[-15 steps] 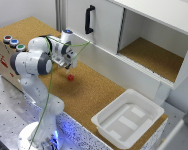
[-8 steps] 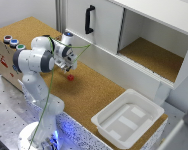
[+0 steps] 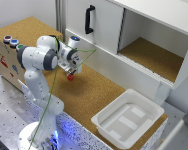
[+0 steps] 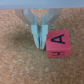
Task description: Slide the pink block to the right
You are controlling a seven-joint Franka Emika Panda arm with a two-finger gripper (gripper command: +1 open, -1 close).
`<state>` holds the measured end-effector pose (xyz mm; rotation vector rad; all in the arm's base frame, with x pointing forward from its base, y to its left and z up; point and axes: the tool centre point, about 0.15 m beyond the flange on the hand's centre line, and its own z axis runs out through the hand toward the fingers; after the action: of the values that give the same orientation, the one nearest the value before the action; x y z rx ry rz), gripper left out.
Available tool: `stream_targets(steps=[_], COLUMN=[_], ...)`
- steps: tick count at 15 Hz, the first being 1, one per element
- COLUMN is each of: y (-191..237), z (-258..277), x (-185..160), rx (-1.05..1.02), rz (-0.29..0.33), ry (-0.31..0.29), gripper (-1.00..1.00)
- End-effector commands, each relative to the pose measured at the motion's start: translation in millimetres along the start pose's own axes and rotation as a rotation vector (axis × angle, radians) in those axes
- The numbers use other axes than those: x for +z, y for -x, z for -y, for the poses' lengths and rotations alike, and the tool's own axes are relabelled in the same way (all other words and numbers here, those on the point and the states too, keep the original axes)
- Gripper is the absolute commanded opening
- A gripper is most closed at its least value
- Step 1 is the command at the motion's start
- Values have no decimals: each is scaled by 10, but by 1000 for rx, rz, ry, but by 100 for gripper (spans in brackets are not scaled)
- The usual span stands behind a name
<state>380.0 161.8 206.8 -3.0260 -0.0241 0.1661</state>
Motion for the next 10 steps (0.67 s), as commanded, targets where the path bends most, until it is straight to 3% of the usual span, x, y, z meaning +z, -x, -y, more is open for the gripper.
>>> stream_targets(steps=[1,10], y=[73,154], z=[-463,-1004], x=[4,-217], rx=[14,48], rz=[24,0], ry=[-51,-14], gripper=[-100,-100])
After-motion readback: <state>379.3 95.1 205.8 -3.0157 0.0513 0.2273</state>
